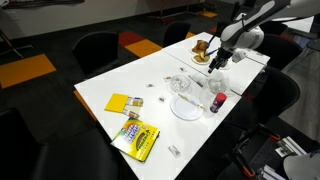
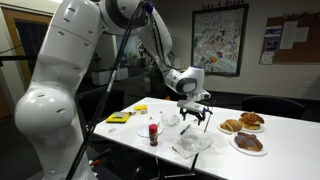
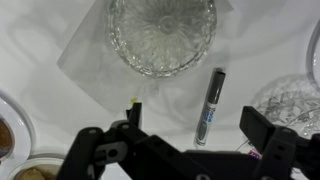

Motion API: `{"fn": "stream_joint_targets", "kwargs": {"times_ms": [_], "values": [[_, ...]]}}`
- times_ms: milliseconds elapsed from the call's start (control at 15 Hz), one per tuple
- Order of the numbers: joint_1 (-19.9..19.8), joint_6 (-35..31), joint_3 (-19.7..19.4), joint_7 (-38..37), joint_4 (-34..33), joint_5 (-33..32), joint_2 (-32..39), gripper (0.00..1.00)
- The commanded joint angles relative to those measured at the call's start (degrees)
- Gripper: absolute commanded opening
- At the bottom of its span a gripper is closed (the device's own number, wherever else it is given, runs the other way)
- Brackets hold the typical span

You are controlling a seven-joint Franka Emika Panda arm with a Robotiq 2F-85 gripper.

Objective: Put the marker on the plate

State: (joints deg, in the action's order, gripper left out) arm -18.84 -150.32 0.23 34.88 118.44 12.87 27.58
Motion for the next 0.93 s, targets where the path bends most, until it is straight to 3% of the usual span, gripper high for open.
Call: {"fn": "stream_joint_targets", "kwargs": {"times_ms": [0, 267, 400, 867], "values": [[-2.4, 2.4, 2.8, 3.9, -6.0, -0.1, 4.6, 1.00], [-4.7, 1.4, 8.8, 10.8, -8.9, 3.4, 8.0, 1.00], [-3.6, 2.6, 9.5, 11.2, -10.0, 2.8, 9.5, 1.00], [2.2, 5.7, 4.2, 2.3, -12.3, -5.2, 12.9, 1.00]]}}
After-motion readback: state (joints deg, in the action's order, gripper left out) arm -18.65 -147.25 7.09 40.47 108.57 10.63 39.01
